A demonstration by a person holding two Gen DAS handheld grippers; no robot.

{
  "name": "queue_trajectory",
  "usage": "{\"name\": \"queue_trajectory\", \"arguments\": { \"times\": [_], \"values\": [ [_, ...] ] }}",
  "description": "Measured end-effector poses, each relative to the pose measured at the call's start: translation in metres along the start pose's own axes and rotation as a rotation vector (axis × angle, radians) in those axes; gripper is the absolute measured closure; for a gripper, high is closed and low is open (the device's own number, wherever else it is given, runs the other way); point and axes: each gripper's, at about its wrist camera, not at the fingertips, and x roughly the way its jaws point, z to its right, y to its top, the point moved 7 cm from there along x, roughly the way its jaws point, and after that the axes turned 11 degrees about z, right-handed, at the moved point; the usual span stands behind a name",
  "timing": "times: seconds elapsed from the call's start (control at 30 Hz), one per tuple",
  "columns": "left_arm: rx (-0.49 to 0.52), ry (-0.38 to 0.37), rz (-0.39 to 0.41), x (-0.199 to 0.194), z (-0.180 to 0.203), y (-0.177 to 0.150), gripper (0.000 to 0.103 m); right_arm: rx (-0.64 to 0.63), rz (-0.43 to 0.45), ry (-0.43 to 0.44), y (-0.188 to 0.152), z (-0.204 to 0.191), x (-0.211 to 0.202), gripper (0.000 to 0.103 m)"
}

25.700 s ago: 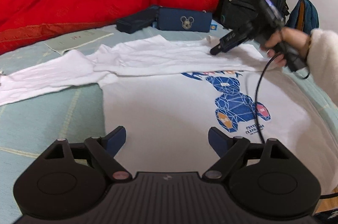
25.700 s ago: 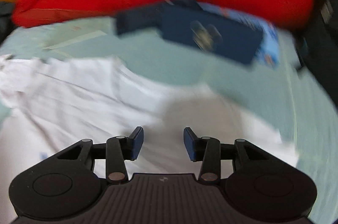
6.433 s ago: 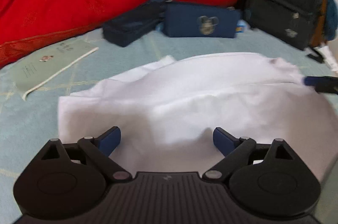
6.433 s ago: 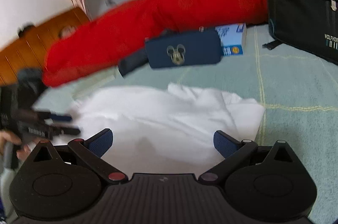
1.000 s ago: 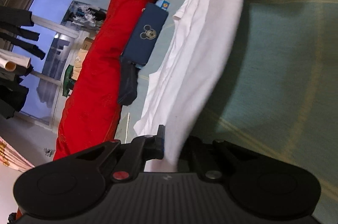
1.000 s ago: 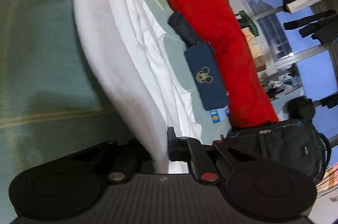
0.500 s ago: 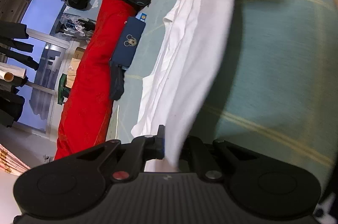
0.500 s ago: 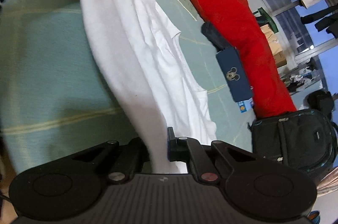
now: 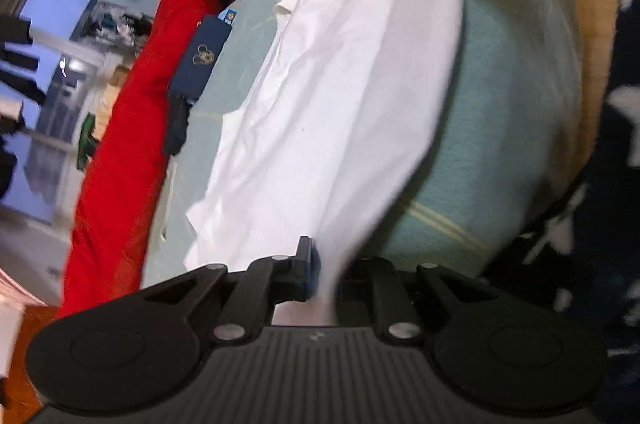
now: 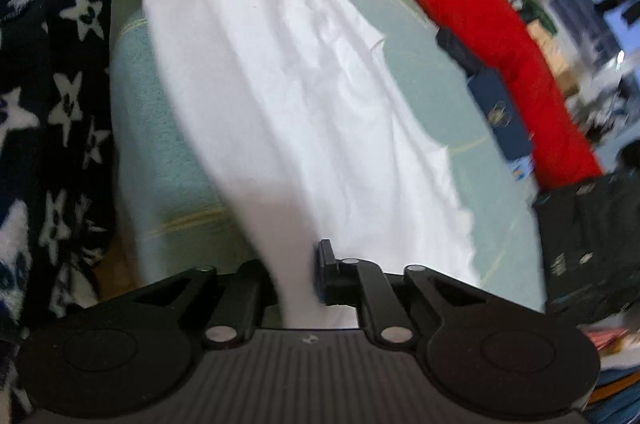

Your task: Fold clothes

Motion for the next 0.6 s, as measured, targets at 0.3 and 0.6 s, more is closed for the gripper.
{"name": "queue_trajectory", "arguments": {
  "times": [0.3, 0.6],
  "values": [
    [-0.35, -0.048, 0.021, -0.066, -0.049, -0.025, 0.085, 0.406, 0.142, 0.064, -0.039, 0.053, -0.079, 0.056],
    [-0.729, -0.098, 0.037, -0.018, -0.061, -0.021, 0.061, 0.65, 0.199, 0.092, -0.031, 0.048, -0.029, 0.047]
  ]
}}
